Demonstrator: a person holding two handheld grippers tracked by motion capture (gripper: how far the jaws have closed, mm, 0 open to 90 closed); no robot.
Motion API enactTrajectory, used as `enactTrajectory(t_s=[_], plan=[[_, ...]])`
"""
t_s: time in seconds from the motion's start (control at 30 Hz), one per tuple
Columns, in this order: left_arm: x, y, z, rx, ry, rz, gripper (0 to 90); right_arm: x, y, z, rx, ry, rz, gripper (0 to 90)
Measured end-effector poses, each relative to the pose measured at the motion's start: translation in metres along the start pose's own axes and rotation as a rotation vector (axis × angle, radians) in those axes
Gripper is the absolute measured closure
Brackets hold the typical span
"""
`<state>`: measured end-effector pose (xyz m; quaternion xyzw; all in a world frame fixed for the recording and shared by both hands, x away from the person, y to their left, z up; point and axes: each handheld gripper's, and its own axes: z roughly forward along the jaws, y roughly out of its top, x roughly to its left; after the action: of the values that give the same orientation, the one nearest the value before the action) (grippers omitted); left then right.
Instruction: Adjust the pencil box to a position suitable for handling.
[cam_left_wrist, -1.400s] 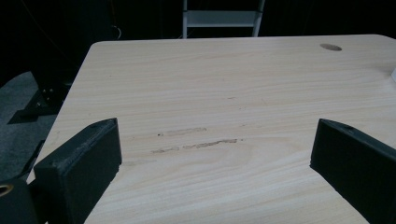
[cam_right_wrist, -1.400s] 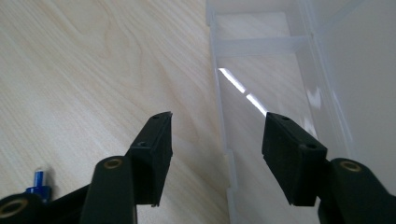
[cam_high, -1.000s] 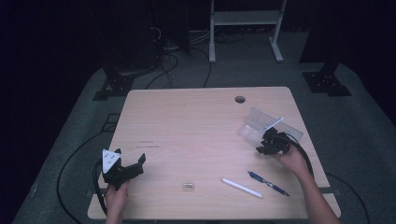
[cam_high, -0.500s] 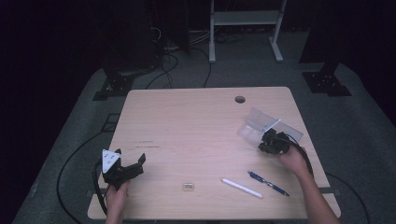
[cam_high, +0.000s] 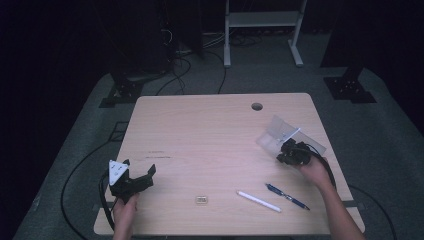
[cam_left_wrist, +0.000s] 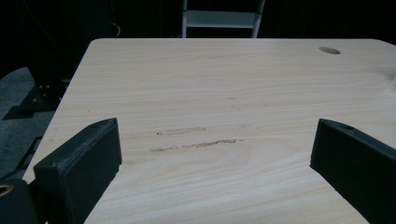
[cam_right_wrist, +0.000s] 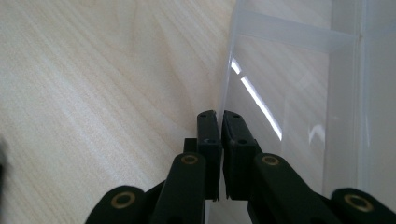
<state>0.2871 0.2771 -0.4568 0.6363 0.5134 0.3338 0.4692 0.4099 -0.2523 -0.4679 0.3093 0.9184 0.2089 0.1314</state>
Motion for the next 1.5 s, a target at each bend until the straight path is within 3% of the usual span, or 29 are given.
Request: enactTrajectory(t_s=[0.37,0.6,0.83,1.27,1.5], plan=[[0.001,0.000,0.000,-0.001,0.002,0.004,1.1,0.004,0.003,-0.013,-0.010,-0.004,-0.030,86.4],[0.000,0.000,0.000,0.001,-0.001,0.002,1.1,0.008,0.010,-0.025,-0.045,-0.003,-0.055,86.5],[0.000,0.000,0.000,-0.001,-0.002,0.003,1.1,0.014,0.014,-0.024,-0.038,0.004,-0.082,86.4],[-0.001,0.000,0.001,-0.001,-0.003,0.003,1.1,0.030,0.030,-0.035,-0.063,0.007,-0.159,86.2],[0.000,0.000,0.001,-0.004,-0.001,0.000,1.1,0.034,0.040,-0.042,-0.093,0.028,-0.175,86.0]])
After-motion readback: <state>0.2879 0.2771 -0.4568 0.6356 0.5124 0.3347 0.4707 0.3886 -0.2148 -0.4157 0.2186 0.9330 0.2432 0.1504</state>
